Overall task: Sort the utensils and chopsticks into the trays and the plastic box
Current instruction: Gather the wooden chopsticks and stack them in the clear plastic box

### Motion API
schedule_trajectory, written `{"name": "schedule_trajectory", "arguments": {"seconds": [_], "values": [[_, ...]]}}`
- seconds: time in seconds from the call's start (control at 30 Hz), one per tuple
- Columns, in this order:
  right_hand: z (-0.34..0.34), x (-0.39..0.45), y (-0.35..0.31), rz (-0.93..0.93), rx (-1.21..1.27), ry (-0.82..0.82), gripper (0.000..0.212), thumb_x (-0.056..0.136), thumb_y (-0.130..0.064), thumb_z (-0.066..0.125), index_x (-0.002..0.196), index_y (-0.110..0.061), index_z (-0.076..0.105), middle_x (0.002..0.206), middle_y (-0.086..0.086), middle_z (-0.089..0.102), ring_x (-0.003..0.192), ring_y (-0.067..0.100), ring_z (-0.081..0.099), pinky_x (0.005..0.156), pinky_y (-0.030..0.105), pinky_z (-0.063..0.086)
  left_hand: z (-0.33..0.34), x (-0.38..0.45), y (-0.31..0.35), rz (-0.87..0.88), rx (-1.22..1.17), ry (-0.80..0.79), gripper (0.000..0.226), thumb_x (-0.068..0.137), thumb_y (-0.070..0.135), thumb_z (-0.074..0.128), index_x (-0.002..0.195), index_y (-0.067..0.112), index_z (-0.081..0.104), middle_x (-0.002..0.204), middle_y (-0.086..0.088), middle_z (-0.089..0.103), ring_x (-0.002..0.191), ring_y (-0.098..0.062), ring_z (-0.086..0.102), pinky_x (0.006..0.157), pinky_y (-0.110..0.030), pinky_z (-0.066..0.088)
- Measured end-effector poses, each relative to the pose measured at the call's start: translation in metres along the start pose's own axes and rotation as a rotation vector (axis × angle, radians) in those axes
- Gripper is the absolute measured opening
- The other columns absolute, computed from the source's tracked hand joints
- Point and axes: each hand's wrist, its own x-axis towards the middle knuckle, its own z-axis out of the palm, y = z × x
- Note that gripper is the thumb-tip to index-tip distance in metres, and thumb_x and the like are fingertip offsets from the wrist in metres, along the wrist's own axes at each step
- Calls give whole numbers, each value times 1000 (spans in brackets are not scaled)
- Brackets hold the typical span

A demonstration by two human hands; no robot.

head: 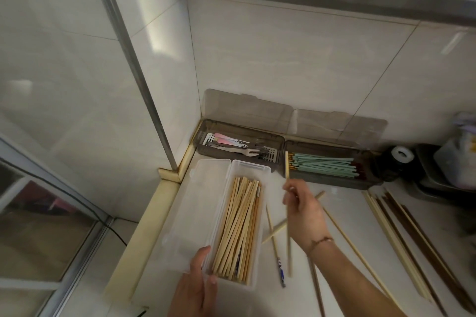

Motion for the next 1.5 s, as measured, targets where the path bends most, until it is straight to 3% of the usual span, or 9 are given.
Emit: {"name": "schedule_trajectory", "arguments": {"seconds": [0.13, 0.3, 0.47, 0.57, 0.8, 1.03, 1.2, 1.33, 1.5], "values": [[36, 5, -28, -62, 72, -179, 22, 94, -16, 52, 104, -35, 50, 85, -12, 59, 77, -4, 58, 64, 11, 49, -1, -3, 1, -12, -15, -21, 68, 68, 74, 20, 129, 46, 16, 109, 8, 50, 102, -15, 58, 77, -22, 37], [68, 8, -19, -217, -599, -340, 29, 90, -40, 45, 118, -33, 50, 108, -11, 62, 118, 14, 43, 111, 49, 20, -8, 7, 18, -138, -51, -107, 83, 70, 53, 33, 145, 20, 20, 138, -9, 44, 125, -22, 48, 91, -23, 35], [72, 11, -13, -295, -893, -494, 43, 90, -49, 37, 130, -35, 43, 125, -5, 59, 131, 27, 34, 109, 65, -5, -13, 8, 26, -180, -179, -80, 146, 30, 100, 31, 141, 6, 29, 140, -17, 41, 128, -32, 44, 98, -31, 34], [66, 10, -6, -340, -694, -448, 41, 91, -45, 39, 130, -35, 46, 128, -7, 57, 135, 22, 30, 113, 58, -3, -7, 0, 17, -105, -76, -42, 84, 63, 74, 27, 135, 34, 20, 136, -7, 48, 122, -25, 51, 90, -26, 37], [6, -11, 71, -297, -346, 247, 24, 80, -16, 67, 105, -18, 68, 105, -1, 67, 104, 25, 56, 88, 44, 50, -4, 0, -2, -59, 37, -83, 65, 80, 56, 25, 142, 39, 14, 120, -8, 58, 106, -22, 59, 83, -24, 47], [-41, -59, 155, 371, -720, 20, 32, 87, -37, 57, 115, -22, 62, 114, 5, 56, 100, 29, 49, 75, 35, 46, -1, -5, 8, 18, -45, 10, 71, 69, 71, 22, 131, 37, 21, 109, 8, 47, 98, -8, 50, 81, -21, 34], [-36, -60, 136, 267, -581, 126, 6, 87, -16, 59, 92, -13, 60, 94, 12, 60, 84, 34, 49, 62, 35, 40, 0, -3, 7, 35, -33, 19, 71, 69, 70, 24, 132, 35, 25, 111, 6, 47, 103, -13, 53, 83, -23, 36], [-32, -36, 82, 97, -324, 185, 24, 93, -11, 42, 111, -26, 40, 75, -7, 54, 61, 11, 52, 47, 24, 38, 1, -4, 4, 66, -27, 58, 60, 74, 69, 25, 128, 42, 25, 98, 11, 49, 86, -5, 49, 72, -21, 37], [-1, -10, -1, -182, 52, 146, 22, 93, -13, 46, 97, -33, 55, 87, -19, 58, 81, -3, 58, 66, 10, 47, 1, -2, 2, 45, -16, 25, 70, 69, 74, 20, 131, 42, 18, 101, 12, 45, 90, -3, 47, 74, -20, 35]]}}
